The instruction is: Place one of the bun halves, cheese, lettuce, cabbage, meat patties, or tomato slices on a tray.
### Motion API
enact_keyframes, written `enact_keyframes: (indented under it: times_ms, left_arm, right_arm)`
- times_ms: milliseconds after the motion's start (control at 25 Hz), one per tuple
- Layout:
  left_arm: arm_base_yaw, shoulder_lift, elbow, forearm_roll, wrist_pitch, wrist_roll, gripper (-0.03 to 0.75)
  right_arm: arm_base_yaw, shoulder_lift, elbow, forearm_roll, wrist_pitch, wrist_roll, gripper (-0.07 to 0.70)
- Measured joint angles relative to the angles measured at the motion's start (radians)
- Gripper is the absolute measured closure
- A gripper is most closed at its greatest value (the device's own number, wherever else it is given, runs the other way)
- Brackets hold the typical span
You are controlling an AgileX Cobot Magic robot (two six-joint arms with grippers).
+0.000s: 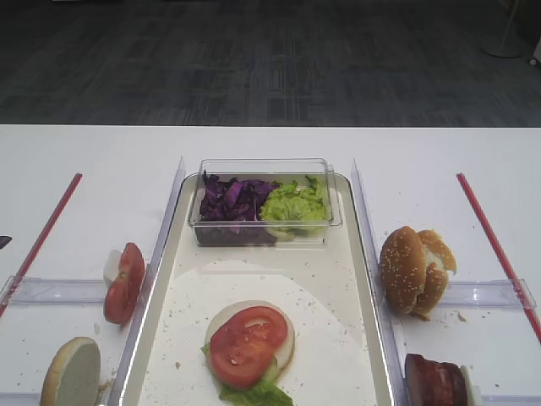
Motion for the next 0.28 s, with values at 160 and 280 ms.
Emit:
enact_keyframes:
  times_ms: [160,280]
  left_arm:
    - [0.0,0.0,0.0,0.0,0.0,0.0,0.17]
    - [0.0,0.0,0.0,0.0,0.0,0.0,0.17]
  right_arm:
    - [0.0,0.0,0.0,0.0,0.0,0.0,0.205]
    - [0.0,0.0,0.0,0.0,0.0,0.0,0.204]
